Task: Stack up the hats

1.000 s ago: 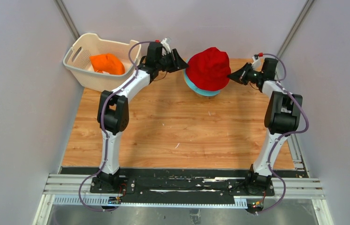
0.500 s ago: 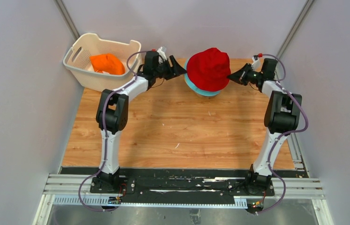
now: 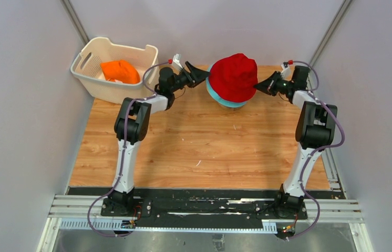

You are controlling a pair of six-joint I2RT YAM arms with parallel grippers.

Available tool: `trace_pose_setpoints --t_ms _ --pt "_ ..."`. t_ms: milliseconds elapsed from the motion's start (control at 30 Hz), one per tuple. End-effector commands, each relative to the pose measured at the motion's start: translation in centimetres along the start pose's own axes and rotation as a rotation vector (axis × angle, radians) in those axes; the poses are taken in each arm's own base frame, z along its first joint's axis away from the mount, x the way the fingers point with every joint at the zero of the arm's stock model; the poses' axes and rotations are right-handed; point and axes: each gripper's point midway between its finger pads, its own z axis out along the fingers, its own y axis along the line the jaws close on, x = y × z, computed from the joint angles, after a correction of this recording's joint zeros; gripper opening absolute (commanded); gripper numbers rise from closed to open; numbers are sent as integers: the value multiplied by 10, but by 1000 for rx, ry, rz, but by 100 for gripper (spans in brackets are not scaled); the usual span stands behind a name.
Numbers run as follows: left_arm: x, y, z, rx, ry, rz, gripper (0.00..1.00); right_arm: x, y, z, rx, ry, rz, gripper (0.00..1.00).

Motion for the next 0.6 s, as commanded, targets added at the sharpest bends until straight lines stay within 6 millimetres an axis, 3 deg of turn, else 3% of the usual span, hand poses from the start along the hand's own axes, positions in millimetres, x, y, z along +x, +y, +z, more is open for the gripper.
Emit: trace_pose_setpoints --t_ms 0,567 --pt "3 -11 -4 160 -22 -69 72 2 -6 9 -3 9 -5 1" --pt "16 -1 1 240 5 -119 72 4 -6 11 -11 13 -6 1"
